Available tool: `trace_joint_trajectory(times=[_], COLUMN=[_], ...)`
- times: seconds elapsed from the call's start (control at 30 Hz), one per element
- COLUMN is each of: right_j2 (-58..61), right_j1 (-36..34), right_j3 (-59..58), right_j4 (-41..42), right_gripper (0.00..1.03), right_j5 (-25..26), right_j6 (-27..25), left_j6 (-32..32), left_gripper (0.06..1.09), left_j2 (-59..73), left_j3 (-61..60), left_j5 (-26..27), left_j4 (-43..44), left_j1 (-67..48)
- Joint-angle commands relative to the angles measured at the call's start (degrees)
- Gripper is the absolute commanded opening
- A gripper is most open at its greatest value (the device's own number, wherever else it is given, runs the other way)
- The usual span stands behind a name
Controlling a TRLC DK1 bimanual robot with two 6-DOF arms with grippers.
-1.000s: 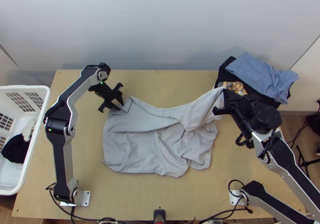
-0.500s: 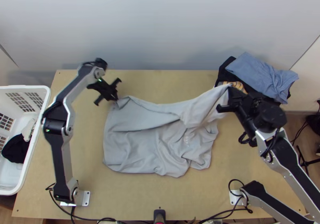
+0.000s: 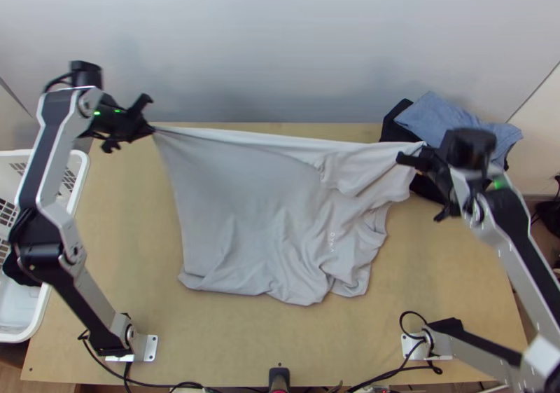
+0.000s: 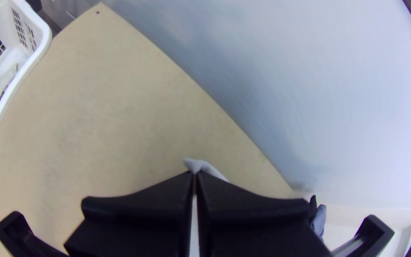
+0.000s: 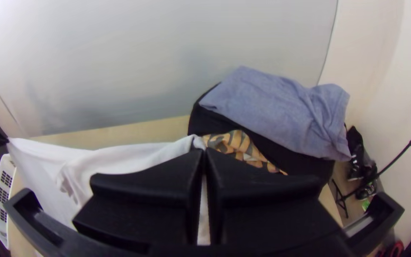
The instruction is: Fold the t-shirt
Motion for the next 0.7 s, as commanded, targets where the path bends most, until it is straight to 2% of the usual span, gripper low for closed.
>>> trace_joint_trajectory(times=[0.0,0.13,0.2,0.23,0.3,0.4,0.47,0.6,0.67], right_j2=[17.3,27.9,32.7,35.3,40.0,38.7,36.1,27.3,23.0], right_j1=[-1.7,-0.6,-0.3,-0.3,-0.3,0.2,0.8,1.1,0.6], right_j3=[22.3,38.1,47.2,52.8,64.0,66.9,66.6,61.0,60.1], right_j4=[-24.8,-36.4,-40.1,-41.9,-43.9,-35.5,-28.8,-10.9,-2.6], right_gripper=[0.03,0.03,0.03,0.03,0.03,0.03,0.03,0.03,0.03], right_j5=[0.5,0.5,0.6,0.6,1.6,2.5,2.5,1.8,-0.6], right_j6=[2.6,-1.3,-2.4,-2.2,-0.3,1.7,1.9,-2.5,-4.3], left_j6=[6.1,10.7,15.6,17.1,21.5,26.8,27.0,26.6,26.6], left_gripper=[0.09,0.09,0.09,0.09,0.09,0.09,0.09,0.09,0.09], left_j2=[-9.3,-12.5,-14.1,-14.8,-16.0,-17.2,-17.8,-21.7,-24.3], left_j3=[-4.5,-3.7,-2.5,-1.7,0.6,5.2,8.2,10.7,10.6], left_j5=[-0.4,-0.9,-1.7,-3.9,-4.8,-5.2,-5.2,-5.8,-9.0], left_j4=[3.2,3.5,4.7,5.8,6.7,8.0,8.2,13.1,16.1], left_j1=[3.1,3.3,3.8,3.8,3.8,4.4,4.9,6.0,6.0])
